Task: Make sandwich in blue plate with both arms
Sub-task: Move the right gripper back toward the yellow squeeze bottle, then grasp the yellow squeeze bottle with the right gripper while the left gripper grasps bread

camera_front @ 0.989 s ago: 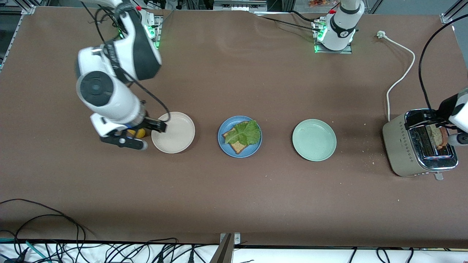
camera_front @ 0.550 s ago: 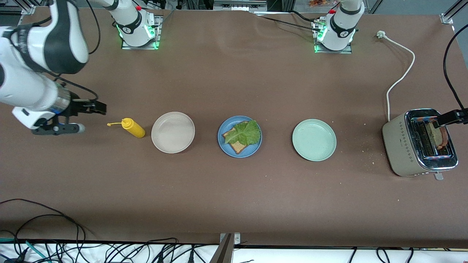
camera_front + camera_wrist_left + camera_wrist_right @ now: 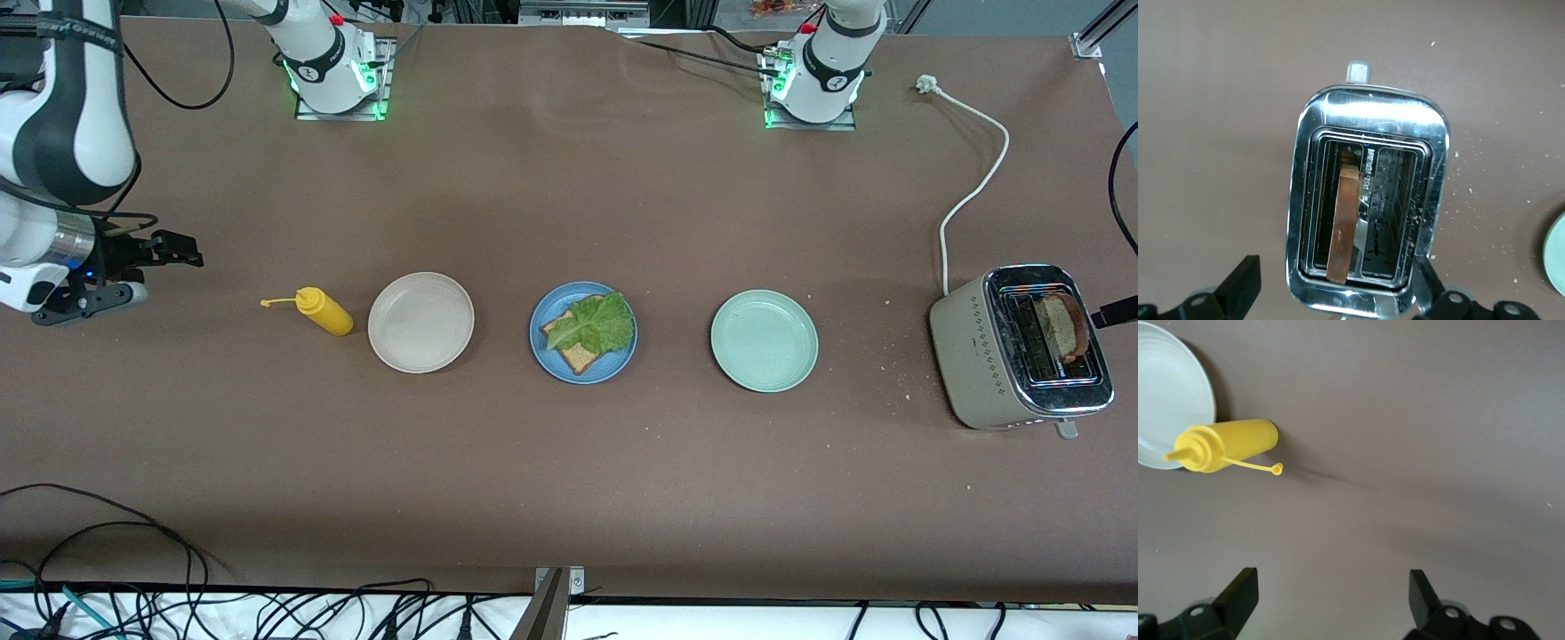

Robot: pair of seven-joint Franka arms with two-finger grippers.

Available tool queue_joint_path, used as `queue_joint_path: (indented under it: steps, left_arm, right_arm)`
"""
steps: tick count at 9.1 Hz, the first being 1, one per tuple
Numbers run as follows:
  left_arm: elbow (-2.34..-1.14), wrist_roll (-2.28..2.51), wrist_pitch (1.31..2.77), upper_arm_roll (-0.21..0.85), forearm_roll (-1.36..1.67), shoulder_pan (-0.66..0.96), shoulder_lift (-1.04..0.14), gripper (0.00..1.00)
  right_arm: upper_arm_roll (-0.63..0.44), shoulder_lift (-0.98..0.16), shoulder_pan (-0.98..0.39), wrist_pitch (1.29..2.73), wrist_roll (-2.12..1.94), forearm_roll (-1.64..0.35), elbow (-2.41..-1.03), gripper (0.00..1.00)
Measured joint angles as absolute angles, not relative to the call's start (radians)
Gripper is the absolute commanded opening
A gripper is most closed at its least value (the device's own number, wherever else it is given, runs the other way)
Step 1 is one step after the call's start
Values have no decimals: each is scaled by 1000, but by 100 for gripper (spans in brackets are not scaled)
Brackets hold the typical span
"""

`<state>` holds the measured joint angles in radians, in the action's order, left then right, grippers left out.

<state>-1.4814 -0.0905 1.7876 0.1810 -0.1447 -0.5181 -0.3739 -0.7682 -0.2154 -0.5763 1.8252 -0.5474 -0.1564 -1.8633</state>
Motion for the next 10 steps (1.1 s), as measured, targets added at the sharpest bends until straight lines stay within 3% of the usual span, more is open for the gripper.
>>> queue_joint_path:
  steps: [3, 5, 6, 9, 10]
  left_arm:
    - [-1481, -90, 1794, 182, -146, -522, -442, 100]
    - [-1481, -90, 1794, 182, -146, -523, -471, 100]
    - [-1481, -89, 1793, 182, -146, -523, -479, 94]
    - [-1491, -89, 1784, 182, -146, -524, -498, 11]
    - [-1494, -89, 1772, 182, -146, -524, -498, 0]
  right_arm:
    - [-785, -274, -442, 1866, -952, -412, -1935, 100]
    - [-784, -380, -360, 1864, -1327, -623, -1948, 100]
    - [-782, -444, -330, 1847, -1518, -730, -1950, 100]
    - [-775, -622, -293, 1730, -1943, -1012, -1947, 100]
    - [-773, -659, -293, 1670, -2072, -1088, -1941, 100]
